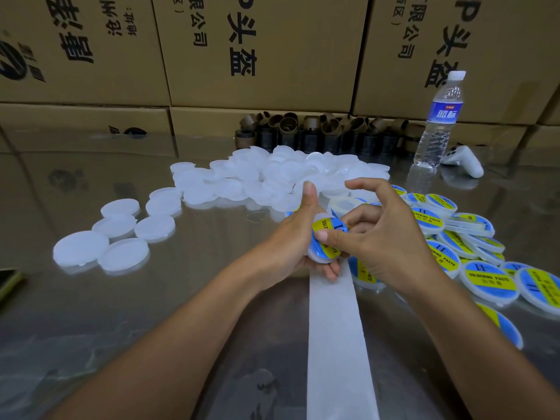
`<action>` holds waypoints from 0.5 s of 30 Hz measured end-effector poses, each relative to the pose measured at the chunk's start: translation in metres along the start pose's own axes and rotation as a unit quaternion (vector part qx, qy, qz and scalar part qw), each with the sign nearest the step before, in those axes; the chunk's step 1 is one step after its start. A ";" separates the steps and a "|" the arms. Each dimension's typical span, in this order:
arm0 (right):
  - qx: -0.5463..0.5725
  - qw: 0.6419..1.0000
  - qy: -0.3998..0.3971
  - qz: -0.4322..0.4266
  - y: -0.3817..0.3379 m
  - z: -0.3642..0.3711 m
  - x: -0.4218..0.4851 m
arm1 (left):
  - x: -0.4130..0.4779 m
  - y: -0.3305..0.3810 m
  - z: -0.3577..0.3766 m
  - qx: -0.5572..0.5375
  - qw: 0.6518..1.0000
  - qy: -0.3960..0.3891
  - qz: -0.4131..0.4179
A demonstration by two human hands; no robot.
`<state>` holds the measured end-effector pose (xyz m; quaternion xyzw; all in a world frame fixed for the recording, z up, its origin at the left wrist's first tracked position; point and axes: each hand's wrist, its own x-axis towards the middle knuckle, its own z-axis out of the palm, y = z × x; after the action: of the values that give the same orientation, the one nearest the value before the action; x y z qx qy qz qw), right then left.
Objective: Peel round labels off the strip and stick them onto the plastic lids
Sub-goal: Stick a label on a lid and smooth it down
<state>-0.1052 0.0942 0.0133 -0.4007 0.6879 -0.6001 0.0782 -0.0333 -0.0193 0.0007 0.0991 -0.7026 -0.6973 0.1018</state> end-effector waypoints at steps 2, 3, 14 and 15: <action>-0.016 1.000 0.000 -0.015 0.001 0.000 0.000 | 0.000 0.000 -0.001 -0.011 1.000 -0.006 -0.004; -0.033 0.999 -0.007 -0.028 0.002 0.001 0.000 | 0.000 0.000 -0.001 -0.020 1.000 -0.008 -0.003; -0.146 0.985 -0.025 -0.087 0.003 0.003 -0.003 | -0.003 -0.004 0.001 -0.036 0.999 0.012 -0.011; -0.143 0.986 -0.020 -0.087 0.003 0.003 -0.003 | -0.003 -0.003 0.001 -0.035 0.999 0.014 -0.012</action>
<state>-0.1029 0.0934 0.0083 -0.4784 0.7274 -0.4916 -0.0187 -0.0307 -0.0175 -0.0026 0.1141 -0.6749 -0.7212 0.1068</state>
